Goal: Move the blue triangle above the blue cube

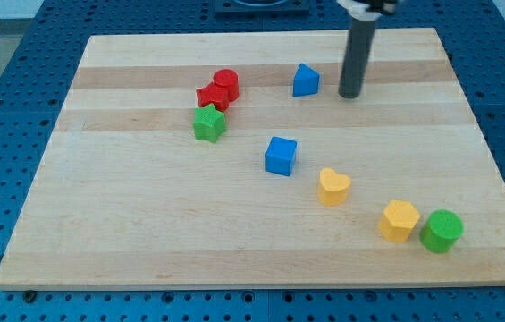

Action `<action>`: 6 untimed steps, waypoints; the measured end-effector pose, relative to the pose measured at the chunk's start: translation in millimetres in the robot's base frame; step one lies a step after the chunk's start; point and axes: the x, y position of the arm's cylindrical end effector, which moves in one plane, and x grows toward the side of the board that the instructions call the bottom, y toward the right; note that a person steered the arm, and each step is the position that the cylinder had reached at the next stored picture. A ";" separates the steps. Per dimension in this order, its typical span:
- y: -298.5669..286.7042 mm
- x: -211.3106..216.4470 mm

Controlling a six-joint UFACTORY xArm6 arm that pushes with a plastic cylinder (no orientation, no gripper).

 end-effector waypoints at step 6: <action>-86.9 -31.9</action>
